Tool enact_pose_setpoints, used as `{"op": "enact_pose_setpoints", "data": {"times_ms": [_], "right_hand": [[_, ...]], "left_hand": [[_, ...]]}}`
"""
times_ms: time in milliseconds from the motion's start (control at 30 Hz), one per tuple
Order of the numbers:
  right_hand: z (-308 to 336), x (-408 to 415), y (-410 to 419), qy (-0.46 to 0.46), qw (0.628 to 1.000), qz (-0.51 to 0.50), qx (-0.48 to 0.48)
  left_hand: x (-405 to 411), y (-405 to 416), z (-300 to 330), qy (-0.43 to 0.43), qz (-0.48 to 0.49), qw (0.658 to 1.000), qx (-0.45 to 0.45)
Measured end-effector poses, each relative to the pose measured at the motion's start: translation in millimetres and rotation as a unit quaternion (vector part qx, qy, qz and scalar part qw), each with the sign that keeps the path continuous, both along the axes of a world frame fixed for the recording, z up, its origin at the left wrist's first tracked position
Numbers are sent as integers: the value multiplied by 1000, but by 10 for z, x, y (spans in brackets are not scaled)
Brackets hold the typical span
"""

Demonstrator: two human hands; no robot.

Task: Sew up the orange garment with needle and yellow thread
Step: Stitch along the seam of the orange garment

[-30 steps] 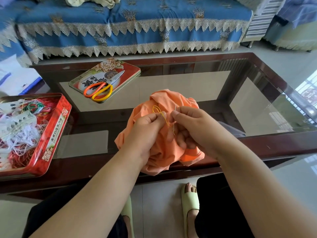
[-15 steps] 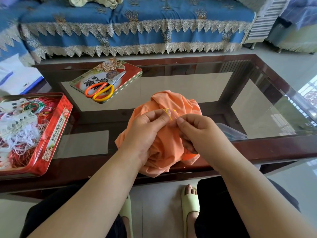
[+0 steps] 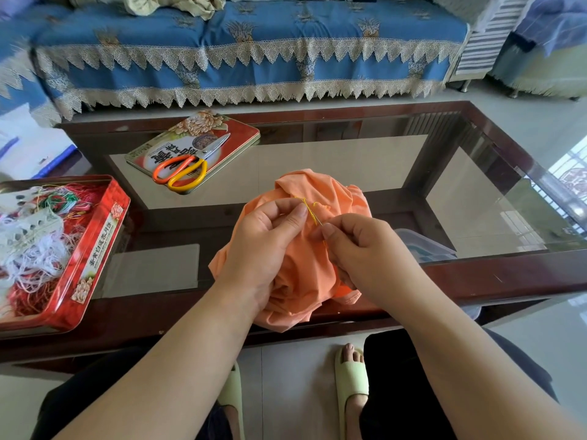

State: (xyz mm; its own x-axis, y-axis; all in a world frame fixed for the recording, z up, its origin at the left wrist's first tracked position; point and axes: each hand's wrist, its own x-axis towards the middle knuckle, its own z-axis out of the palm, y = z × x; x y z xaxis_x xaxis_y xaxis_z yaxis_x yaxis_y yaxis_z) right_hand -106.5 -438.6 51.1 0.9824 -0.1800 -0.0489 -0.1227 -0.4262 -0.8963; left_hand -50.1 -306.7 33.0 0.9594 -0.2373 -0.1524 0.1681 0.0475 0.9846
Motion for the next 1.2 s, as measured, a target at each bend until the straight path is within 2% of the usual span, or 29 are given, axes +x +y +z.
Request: {"op": "enact_pose_setpoints", "data": {"times_ms": [333,633,833,1000,1200], "right_hand": [[8,-6,-6,9,1000,9,7],[27,-18,-1,13,1000,10,22],[31,-14,12,9,999,-3,40],[50,-14,6,10,997,-20,79],[85,-48,77,-15,989,-57,138]], "left_hand": [[5,-1,14,-9,24,1000,-1],[-15,-3,20,-68,30,997,34],[-52,-18,19,-172,31,980,97],[-116,-35,24,-265,-3,959,105],[-157,-64,17,-294,-2,950,105]]}}
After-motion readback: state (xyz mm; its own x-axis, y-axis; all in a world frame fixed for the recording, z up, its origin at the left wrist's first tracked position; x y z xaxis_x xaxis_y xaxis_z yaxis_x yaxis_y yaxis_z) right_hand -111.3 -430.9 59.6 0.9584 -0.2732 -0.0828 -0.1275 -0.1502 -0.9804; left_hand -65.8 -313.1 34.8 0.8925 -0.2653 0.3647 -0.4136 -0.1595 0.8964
